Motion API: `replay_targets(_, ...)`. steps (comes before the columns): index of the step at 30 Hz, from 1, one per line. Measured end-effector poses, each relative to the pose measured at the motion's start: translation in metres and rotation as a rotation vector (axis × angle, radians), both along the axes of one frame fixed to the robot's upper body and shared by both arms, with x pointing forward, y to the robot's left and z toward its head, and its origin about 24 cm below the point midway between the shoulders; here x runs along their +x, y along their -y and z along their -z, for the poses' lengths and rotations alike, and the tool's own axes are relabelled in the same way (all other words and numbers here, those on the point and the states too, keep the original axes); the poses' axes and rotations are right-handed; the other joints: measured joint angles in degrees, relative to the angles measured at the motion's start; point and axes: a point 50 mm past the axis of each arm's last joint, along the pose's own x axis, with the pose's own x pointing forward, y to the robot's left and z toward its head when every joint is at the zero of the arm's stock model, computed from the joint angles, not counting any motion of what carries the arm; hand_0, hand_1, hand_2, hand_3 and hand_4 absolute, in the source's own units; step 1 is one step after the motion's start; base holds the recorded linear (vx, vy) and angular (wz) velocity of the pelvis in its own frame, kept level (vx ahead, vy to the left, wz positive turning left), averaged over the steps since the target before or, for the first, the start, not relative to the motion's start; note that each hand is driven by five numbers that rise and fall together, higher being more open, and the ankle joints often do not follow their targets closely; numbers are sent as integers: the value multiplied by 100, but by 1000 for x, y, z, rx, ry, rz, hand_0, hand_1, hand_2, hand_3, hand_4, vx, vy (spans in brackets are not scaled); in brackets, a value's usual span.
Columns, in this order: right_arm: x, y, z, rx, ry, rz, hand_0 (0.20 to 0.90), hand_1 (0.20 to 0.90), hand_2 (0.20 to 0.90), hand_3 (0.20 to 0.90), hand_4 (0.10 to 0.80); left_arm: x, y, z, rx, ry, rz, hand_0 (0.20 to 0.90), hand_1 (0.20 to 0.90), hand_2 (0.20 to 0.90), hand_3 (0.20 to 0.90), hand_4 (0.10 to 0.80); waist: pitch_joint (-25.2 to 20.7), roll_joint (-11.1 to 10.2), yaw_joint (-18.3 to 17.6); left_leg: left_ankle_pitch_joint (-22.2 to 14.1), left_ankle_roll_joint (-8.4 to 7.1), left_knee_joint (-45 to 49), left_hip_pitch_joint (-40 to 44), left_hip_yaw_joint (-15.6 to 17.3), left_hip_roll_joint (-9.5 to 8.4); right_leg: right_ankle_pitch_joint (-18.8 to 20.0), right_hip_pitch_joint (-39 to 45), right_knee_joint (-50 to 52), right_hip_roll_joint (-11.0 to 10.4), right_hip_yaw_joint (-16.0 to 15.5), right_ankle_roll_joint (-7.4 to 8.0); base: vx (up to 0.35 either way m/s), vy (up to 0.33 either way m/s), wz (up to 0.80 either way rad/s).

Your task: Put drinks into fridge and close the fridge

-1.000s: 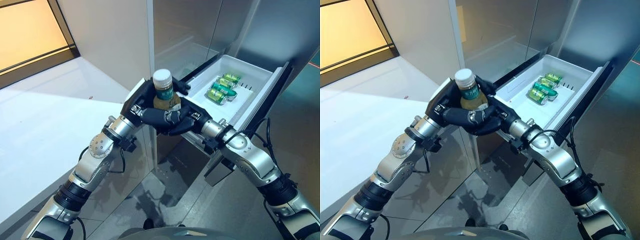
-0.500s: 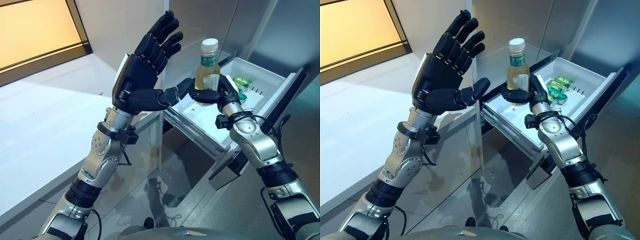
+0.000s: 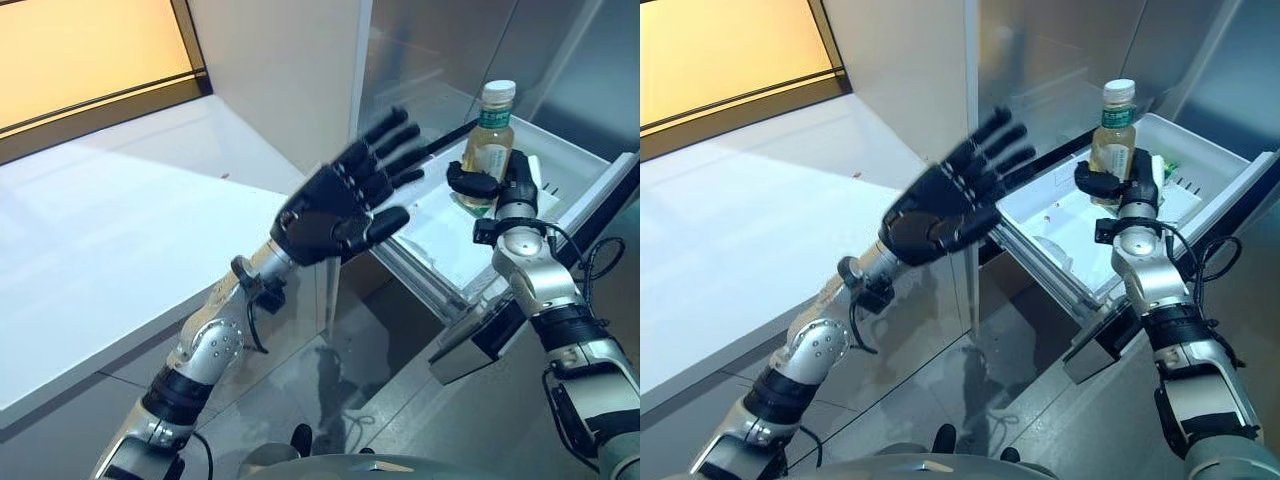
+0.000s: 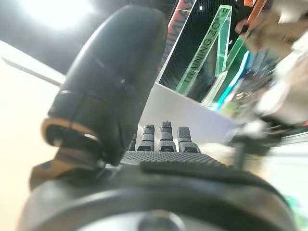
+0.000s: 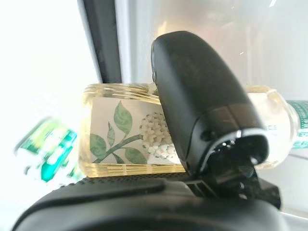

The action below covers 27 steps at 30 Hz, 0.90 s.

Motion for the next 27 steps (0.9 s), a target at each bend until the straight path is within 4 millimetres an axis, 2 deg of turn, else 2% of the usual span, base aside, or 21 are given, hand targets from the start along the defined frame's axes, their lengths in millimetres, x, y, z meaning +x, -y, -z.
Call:
replay_targets(2, -1, 18, 3, 2, -41, 56, 300, 300, 300, 200, 100, -8, -7, 35, 26, -188, 12, 900, 900, 900, 900, 800, 38, 63, 57, 25, -6, -1, -13, -105, -9, -1, 24, -1, -3, -90, 1, 46, 31, 19)
replay_targets(6, -7, 38, 16, 5, -119, 97, 300, 300, 300, 200, 100, -29, -25, 85, 119, -427, -4, 900, 900, 900, 900, 800, 91, 120, 188, 49, -18, -17, -29, -161, -8, -5, 35, -2, 6, -144, 1, 42, 31, 11)
replay_targets(7, -9, 47, 21, 5, -152, 113, 300, 300, 300, 200, 100, -37, -33, 103, 158, -502, -14, 900, 900, 900, 900, 800, 124, 163, 192, 69, -17, -22, -61, -226, -21, -6, 35, -4, 0, -222, 1, 12, 30, 21)
replay_targets(8, -10, 49, 22, 5, -163, 119, 300, 300, 300, 200, 100, -39, -36, 108, 171, -525, -18, 900, 900, 900, 900, 800, 132, 173, 196, 72, -19, -25, -66, -256, -23, -6, 32, -4, -2, -242, 1, 38, 30, 24)
replay_targets(9, -13, 56, 27, 9, -194, 128, 300, 300, 300, 200, 100, -47, -46, 125, 213, -592, -44, 900, 900, 900, 900, 800, 165, 208, 225, 80, -20, -26, -91, -280, -26, -6, 19, -4, -2, -269, 1, 46, 16, 12)
replay_targets(11, -15, 60, 33, 18, -229, 128, 300, 300, 300, 200, 100, -56, -57, 142, 277, -657, -73, 900, 900, 900, 900, 800, 185, 236, 254, 84, -20, -25, -97, -292, -28, -6, 14, -4, -2, -277, 1, 64, 13, 5)
replay_targets(14, -19, 66, 44, 29, -296, 106, 300, 300, 300, 200, 100, -75, -79, 178, 410, -772, -154, 900, 900, 900, 900, 800, 215, 269, 311, 101, -12, -22, -119, -309, -44, -9, -4, -4, 1, -284, 5, 41, 2, 1)
replay_targets(15, -19, 66, 45, 26, -308, 100, 300, 300, 300, 200, 100, -77, -83, 184, 437, -783, -173, 900, 900, 900, 900, 800, 216, 268, 310, 102, -11, -22, -129, -310, -46, -9, -16, -4, 2, -284, 6, -2, -17, 4)
replay_targets(16, -20, 68, 49, 22, -337, 87, 300, 300, 300, 200, 100, -85, -93, 196, 519, -815, -209, 900, 900, 900, 900, 800, 231, 262, 307, 114, -9, -2, -165, -328, -48, -9, -41, -3, 4, -297, 6, -9, -19, 5)
replay_targets(19, -20, 70, 53, 5, -403, 72, 300, 300, 300, 200, 100, -96, -111, 215, 647, -849, -305, 900, 900, 900, 900, 800, 236, 262, 296, 149, -15, 0, -265, -362, -54, -6, -139, -3, 8, -317, 5, -86, -41, 6)
replay_targets(22, -17, 73, 50, -2, -458, 72, 300, 300, 300, 200, 100, -98, -127, 228, 811, -867, -439, 900, 900, 900, 900, 800, 310, 266, 295, 235, -43, 2, -523, -420, -39, 19, -396, -1, 27, -359, -25, -196, -81, 8)
replay_targets(27, 1, 66, 24, -28, -442, 25, 300, 300, 300, 200, 100, -76, -138, 229, 1036, -797, -603, 900, 900, 900, 900, 800, 743, 277, 381, 348, -134, 3, -896, -444, 52, 128, -758, -1, 105, -373, -105, -95, -84, 1)
